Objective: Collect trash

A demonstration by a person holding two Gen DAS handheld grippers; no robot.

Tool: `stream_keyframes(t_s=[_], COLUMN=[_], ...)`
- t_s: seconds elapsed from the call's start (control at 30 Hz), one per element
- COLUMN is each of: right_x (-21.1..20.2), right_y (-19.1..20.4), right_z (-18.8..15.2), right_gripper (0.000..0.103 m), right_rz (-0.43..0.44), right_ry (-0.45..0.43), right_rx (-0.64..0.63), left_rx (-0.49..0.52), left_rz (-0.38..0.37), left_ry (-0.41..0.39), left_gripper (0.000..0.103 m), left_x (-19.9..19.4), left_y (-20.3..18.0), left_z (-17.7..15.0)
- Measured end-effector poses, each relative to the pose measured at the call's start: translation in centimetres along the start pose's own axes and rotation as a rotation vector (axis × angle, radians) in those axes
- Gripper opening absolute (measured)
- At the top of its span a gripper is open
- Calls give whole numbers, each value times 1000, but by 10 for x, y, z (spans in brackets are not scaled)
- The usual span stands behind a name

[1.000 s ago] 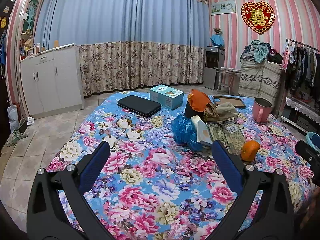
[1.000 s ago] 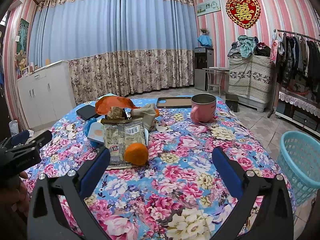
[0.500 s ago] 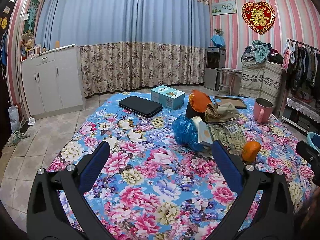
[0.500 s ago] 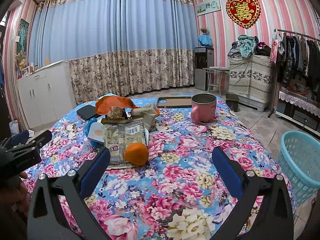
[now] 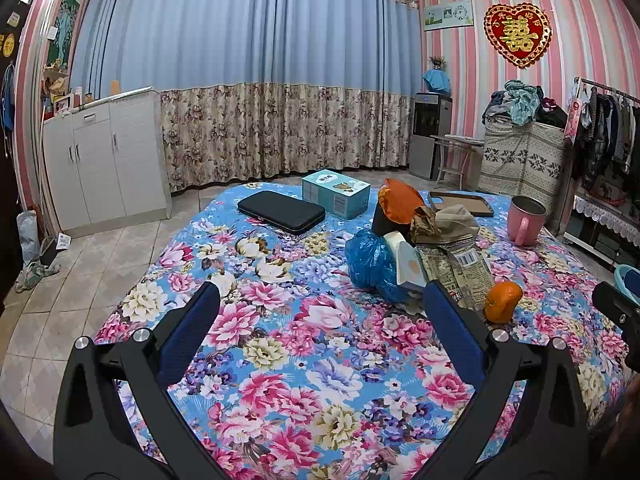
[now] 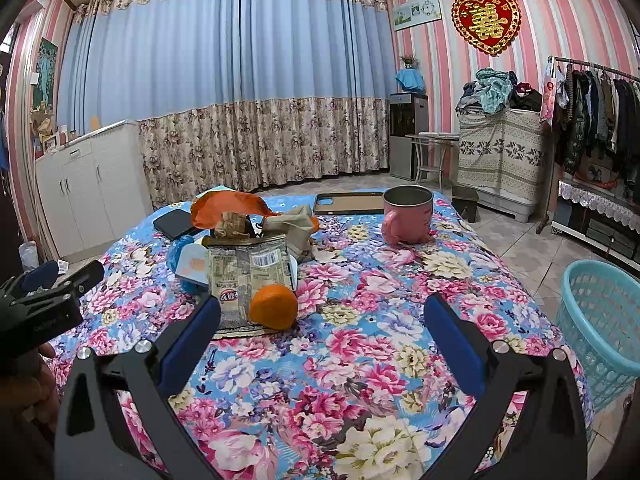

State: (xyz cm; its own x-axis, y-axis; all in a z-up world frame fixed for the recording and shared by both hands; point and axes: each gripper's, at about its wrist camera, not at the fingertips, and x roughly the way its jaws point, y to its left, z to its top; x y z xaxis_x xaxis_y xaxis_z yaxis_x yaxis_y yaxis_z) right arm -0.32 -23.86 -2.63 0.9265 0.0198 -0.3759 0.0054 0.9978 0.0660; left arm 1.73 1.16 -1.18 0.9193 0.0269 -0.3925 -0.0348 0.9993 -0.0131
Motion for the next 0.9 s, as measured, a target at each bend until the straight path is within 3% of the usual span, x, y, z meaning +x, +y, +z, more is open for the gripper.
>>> stream_keyframes(t_s=[0.9], right_x=[2], right_y=[-4], right_z=[-1], right_gripper=[99], right_rz=[-6], right_ry=[7], right_rx=[-1], left_rx=[-8], left_rz=[-3], left_ry=[6], left_gripper=[98], left_x=[2], left_y=[3], left_z=[0])
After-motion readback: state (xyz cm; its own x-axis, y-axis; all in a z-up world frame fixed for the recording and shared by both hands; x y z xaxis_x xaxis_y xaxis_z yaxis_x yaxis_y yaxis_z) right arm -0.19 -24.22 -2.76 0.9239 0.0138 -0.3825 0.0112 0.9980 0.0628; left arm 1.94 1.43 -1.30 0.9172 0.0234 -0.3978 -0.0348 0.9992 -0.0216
